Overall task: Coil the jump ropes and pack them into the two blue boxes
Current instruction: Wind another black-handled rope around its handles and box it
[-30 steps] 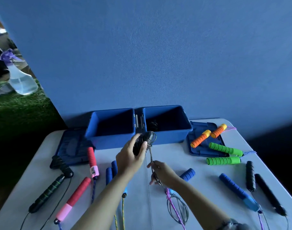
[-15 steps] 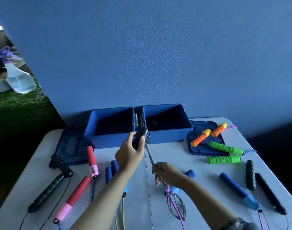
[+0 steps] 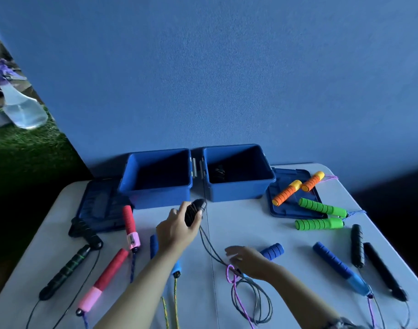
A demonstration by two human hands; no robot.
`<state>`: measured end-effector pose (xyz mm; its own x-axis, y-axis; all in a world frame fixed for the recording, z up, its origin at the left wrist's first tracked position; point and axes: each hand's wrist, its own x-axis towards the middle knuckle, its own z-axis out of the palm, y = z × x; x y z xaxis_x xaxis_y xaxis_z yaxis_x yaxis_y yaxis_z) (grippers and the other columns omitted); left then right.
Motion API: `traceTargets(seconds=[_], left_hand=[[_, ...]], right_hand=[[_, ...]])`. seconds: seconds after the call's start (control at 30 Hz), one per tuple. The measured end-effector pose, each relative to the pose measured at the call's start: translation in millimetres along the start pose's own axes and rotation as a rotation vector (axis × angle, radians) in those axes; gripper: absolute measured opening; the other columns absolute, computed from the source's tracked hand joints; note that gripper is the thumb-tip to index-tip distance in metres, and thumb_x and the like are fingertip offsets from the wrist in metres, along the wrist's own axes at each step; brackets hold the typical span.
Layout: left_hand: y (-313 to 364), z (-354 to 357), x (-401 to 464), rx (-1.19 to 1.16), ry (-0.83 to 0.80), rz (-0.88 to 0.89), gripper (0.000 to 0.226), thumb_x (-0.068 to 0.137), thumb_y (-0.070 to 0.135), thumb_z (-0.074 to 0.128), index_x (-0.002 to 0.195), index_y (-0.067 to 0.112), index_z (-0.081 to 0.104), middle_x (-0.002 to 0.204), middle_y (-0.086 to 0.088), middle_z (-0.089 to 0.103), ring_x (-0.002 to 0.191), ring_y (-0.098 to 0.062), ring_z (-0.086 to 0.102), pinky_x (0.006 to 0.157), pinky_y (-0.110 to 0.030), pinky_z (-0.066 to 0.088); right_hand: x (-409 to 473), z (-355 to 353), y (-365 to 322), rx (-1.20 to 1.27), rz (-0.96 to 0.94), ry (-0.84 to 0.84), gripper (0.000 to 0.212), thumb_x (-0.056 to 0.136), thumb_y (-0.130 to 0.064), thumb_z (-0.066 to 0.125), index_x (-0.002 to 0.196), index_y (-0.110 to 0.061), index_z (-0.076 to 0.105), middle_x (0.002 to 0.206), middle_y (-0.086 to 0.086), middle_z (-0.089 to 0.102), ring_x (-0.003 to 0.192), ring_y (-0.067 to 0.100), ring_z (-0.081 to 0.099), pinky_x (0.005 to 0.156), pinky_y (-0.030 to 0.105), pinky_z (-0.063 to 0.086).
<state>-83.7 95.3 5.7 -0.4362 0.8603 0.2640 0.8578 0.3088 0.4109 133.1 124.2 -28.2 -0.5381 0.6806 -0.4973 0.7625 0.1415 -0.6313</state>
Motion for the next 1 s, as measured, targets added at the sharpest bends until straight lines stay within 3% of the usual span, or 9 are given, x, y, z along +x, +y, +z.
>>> traceTargets(seconds=[0.07, 0.13, 0.27, 0.4, 0.57, 0.77, 0.83, 0.9, 1.0], left_hand=[[-8, 2, -5, 0.013, -0.011, -0.007, 0.064, 0.077, 0.071, 0.024, 0.112, 0.031, 0.058, 0.081, -0.003, 0.063, 0.067, -0.033, 0.065, 0.054, -0.03, 0.044], [-14, 3, -9, 0.032, -0.013, -0.017, 0.063, 0.077, 0.071, 0.023, 0.11, 0.03, 0.058, 0.079, -0.003, 0.061, 0.066, -0.033, 0.064, 0.052, -0.029, 0.04], [-19, 5, -13, 0.051, -0.036, -0.004, 0.058, 0.079, 0.069, 0.026, 0.105, 0.027, 0.056, 0.072, -0.004, 0.058, 0.063, -0.033, 0.063, 0.05, -0.029, 0.042], [-20, 4, -13, 0.037, -0.032, -0.016, 0.06, 0.078, 0.07, 0.024, 0.105, 0.027, 0.056, 0.073, -0.004, 0.058, 0.064, -0.033, 0.063, 0.051, -0.029, 0.044], [-19, 2, -12, 0.028, -0.005, 0.013, 0.06, 0.079, 0.07, 0.024, 0.105, 0.027, 0.056, 0.073, -0.001, 0.058, 0.062, -0.032, 0.062, 0.049, -0.026, 0.036], [-11, 2, -5, -0.036, 0.053, 0.089, 0.051, 0.083, 0.064, 0.039, 0.111, 0.027, 0.061, 0.079, 0.002, 0.064, 0.057, -0.029, 0.064, 0.045, -0.028, 0.047], [-8, 2, -2, -0.046, 0.07, 0.089, 0.05, 0.082, 0.064, 0.04, 0.112, 0.029, 0.061, 0.081, 0.003, 0.065, 0.059, -0.027, 0.064, 0.047, -0.027, 0.046], [-5, 1, 0, -0.049, 0.079, 0.091, 0.052, 0.082, 0.065, 0.037, 0.114, 0.03, 0.059, 0.084, 0.003, 0.066, 0.063, -0.026, 0.065, 0.05, -0.026, 0.043], [-2, 0, 2, -0.067, 0.078, 0.081, 0.056, 0.082, 0.067, 0.032, 0.117, 0.031, 0.057, 0.088, 0.002, 0.066, 0.069, -0.027, 0.066, 0.054, -0.026, 0.041]], right_hand=[[-3, -1, 16, -0.06, 0.029, 0.1, 0.041, 0.09, -0.002, 0.045, 0.125, -0.017, 0.057, 0.127, -0.001, 0.059, 0.11, 0.012, 0.056, 0.087, 0.007, 0.034], [-7, -2, 32, -0.135, 0.061, 0.148, 0.052, 0.082, 0.006, 0.041, 0.125, -0.019, 0.057, 0.132, -0.002, 0.052, 0.117, 0.012, 0.049, 0.09, 0.008, 0.03], [-14, 1, 54, -0.333, 0.142, 0.153, 0.057, 0.079, -0.011, 0.048, 0.134, -0.028, 0.047, 0.142, -0.01, 0.04, 0.131, 0.016, 0.035, 0.105, 0.031, 0.034], [-18, 0, 61, -0.496, 0.125, 0.181, 0.047, 0.082, -0.015, 0.049, 0.125, -0.033, 0.052, 0.129, -0.008, 0.052, 0.122, 0.017, 0.041, 0.093, 0.034, 0.033], [-19, -9, 62, -0.476, 0.09, 0.476, 0.038, 0.084, -0.017, 0.058, 0.12, -0.027, 0.057, 0.119, -0.01, 0.062, 0.117, 0.019, 0.049, 0.088, 0.036, 0.032], [-10, 0, 58, -0.516, 0.041, 0.399, 0.046, 0.083, -0.007, 0.049, 0.124, -0.025, 0.056, 0.128, -0.006, 0.051, 0.118, 0.02, 0.047, 0.092, 0.035, 0.035], [-7, 11, 51, -0.469, -0.048, 0.42, 0.035, 0.084, -0.015, 0.052, 0.118, -0.02, 0.06, 0.119, 0.0, 0.054, 0.108, 0.023, 0.055, 0.088, 0.037, 0.044], [-8, 25, 41, -0.464, -0.123, 0.431, 0.023, 0.084, -0.037, 0.054, 0.098, -0.021, 0.063, 0.099, -0.002, 0.06, 0.088, 0.02, 0.062, 0.07, 0.032, 0.051], [-10, 44, 33, -0.483, -0.157, 0.347, 0.035, 0.063, -0.063, 0.055, 0.072, -0.03, 0.06, 0.067, -0.014, 0.058, 0.054, 0.008, 0.06, 0.043, 0.021, 0.044]])
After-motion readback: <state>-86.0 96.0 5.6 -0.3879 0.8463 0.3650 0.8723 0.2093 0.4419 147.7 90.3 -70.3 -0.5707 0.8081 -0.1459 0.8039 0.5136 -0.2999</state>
